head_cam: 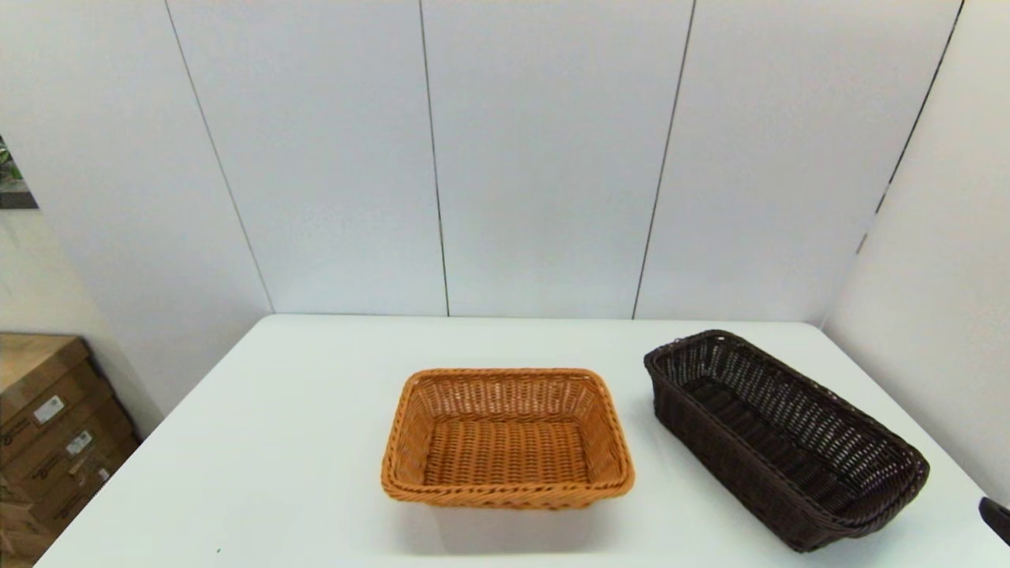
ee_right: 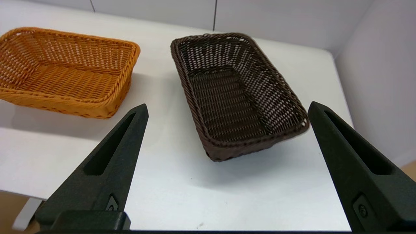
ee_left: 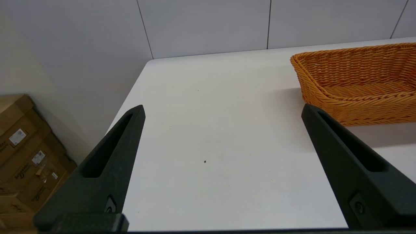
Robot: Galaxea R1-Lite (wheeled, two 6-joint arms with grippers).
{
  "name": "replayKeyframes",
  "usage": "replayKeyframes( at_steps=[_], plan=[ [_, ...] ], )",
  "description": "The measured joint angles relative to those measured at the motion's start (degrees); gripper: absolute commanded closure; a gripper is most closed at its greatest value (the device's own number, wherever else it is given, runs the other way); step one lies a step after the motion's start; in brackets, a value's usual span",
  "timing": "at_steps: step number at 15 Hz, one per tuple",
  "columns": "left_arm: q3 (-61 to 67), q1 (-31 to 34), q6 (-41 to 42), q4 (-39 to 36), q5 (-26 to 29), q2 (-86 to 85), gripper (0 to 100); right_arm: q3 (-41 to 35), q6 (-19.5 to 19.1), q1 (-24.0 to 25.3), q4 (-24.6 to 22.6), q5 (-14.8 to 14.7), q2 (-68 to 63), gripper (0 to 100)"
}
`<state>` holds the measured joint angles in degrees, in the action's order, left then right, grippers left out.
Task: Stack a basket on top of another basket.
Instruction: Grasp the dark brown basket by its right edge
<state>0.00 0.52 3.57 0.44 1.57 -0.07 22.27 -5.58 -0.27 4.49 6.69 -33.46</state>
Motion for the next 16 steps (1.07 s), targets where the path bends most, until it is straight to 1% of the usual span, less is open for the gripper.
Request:
replayKeyframes(
  at_steps=[2, 5, 7, 8, 9, 11, 12, 13, 14, 16],
  plan=[
    [0.0, 0.0, 0.0, 0.0, 0.05, 0.0, 0, 2.17, 0.57, 0.51, -0.72, -0.05, -8.13, 0],
    [0.0, -0.01, 0.0, 0.0, 0.0, 0.0, 0, 6.28, 3.72, 0.37, -1.02, -0.91, -20.44, 0],
    [0.0, -0.01, 0.01, 0.0, 0.02, 0.0, 0, 10.17, 6.07, -0.33, -0.27, -1.73, -28.17, 0],
    [0.0, -0.01, 0.01, 0.0, 0.05, 0.0, 0, 12.34, 7.62, -0.78, 1.11, -2.07, -31.42, 0],
    [0.0, -0.01, 0.0, 0.0, 0.02, 0.0, 0, 14.85, 9.59, -1.27, 3.61, -2.89, -34.54, 0],
    [0.0, -0.01, 0.0, 0.0, 0.07, 0.0, 0, 19.96, 13.79, -1.71, 10.47, -5.16, -39.74, 0],
    [0.0, -0.01, 0.01, 0.0, 0.05, 0.0, 0, 21.97, 16.13, -1.84, 13.67, -5.96, -42.14, 0],
    [0.0, -0.01, 0.0, 0.0, 0.0, 0.0, 0, 23.67, 19.11, -1.93, 15.69, -6.67, -44.85, 0],
    [0.0, -0.01, 0.0, 0.0, 0.05, 0.0, 0, 24.81, 21.96, -2.01, 16.15, -7.51, -46.93, 0],
    [0.0, -0.01, 0.01, 0.0, 0.0, 0.0, 0, 26.38, 28.21, -2.12, 16.51, -10.41, -50.99, 0]
  ],
)
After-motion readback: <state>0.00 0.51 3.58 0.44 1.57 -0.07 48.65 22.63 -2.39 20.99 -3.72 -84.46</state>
